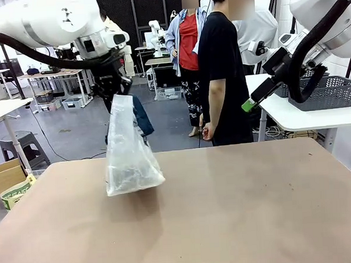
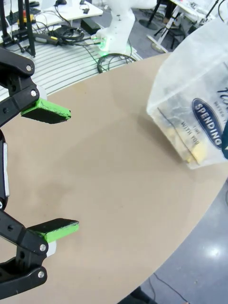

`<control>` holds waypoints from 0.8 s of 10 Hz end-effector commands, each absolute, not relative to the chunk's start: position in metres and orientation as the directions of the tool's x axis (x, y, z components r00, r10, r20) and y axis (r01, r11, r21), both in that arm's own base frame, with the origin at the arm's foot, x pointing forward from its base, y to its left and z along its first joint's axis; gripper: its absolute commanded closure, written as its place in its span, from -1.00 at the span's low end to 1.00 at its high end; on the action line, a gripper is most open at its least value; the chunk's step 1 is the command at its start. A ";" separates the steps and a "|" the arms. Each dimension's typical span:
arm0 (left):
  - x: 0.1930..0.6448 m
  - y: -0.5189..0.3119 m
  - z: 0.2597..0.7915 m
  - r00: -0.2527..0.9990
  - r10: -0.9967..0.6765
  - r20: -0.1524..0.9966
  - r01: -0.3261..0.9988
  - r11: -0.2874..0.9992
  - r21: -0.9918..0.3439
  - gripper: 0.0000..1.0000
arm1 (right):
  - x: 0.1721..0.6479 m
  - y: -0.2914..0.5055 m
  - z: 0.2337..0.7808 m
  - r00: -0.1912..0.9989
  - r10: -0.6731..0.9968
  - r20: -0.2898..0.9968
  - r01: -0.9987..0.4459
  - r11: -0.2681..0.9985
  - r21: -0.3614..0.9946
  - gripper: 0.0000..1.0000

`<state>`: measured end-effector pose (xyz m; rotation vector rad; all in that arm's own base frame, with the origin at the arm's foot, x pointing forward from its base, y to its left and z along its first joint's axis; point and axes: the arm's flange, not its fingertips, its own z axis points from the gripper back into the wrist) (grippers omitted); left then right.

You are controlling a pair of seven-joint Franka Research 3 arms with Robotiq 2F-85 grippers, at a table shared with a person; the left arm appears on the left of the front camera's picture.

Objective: Transfer purchased items from the store into the shopping bag.
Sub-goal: Move the Reusable shopping bag to the right side of the table.

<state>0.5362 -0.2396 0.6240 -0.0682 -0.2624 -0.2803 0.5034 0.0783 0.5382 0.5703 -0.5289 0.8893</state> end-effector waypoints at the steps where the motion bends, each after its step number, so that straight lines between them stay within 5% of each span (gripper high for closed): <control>1: 0.525 -0.214 0.628 0.906 -0.281 0.318 0.284 0.958 0.037 1.00 | 0.503 0.079 0.540 0.522 0.564 0.639 -0.833 0.498 0.241 -1.00; 8: 0.505 -0.133 0.619 0.871 -0.321 0.371 0.295 0.947 0.125 1.00 | 0.503 0.079 0.540 0.522 0.564 0.639 -0.833 0.498 0.241 -1.00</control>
